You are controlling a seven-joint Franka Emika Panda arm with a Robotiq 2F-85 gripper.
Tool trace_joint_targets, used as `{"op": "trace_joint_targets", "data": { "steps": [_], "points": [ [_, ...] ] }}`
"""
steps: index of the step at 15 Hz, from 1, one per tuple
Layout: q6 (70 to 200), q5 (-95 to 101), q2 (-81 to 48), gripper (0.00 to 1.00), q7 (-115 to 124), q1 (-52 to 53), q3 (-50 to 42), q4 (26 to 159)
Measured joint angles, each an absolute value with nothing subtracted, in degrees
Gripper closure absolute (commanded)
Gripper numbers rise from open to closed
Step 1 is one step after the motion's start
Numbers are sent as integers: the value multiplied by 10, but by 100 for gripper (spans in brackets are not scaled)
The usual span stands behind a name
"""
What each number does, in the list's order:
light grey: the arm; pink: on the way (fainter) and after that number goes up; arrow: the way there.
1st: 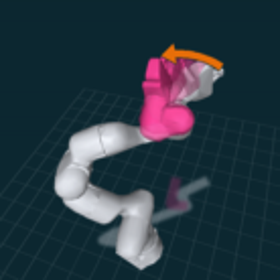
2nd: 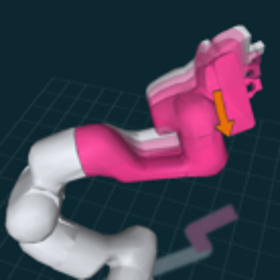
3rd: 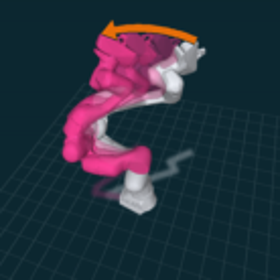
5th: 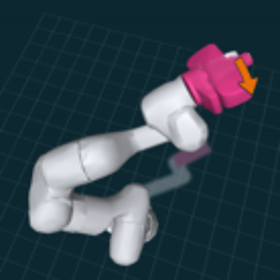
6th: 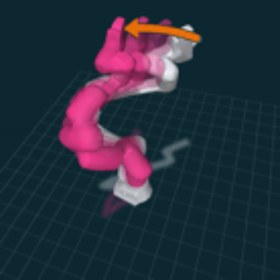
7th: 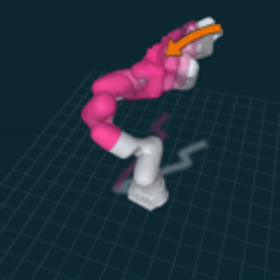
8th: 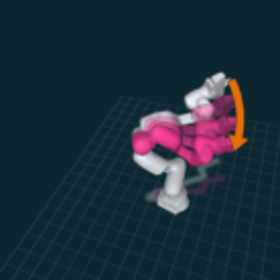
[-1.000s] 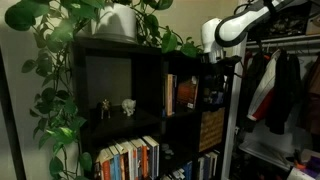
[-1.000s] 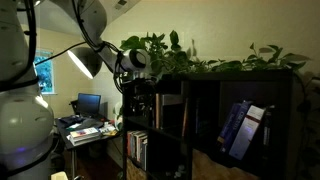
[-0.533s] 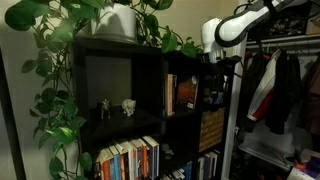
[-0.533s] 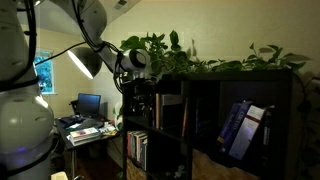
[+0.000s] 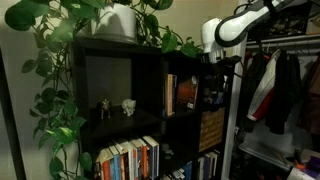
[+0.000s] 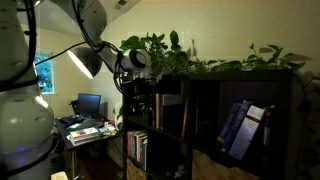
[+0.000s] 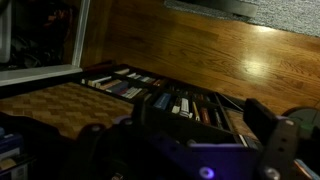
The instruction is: Lay down the book on the upper shelf
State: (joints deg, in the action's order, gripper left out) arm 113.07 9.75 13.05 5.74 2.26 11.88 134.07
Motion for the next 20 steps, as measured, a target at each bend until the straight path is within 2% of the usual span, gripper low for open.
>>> {"op": "trace_joint_targets", "data": {
  "steps": [9,17,20],
  "points": [
    [1137,97,122,0,56,25,112,1341],
    [1312,97,79,0,54,19,56,1355],
    [1325,97,79,0,55,15,50,1357]
  ]
}}
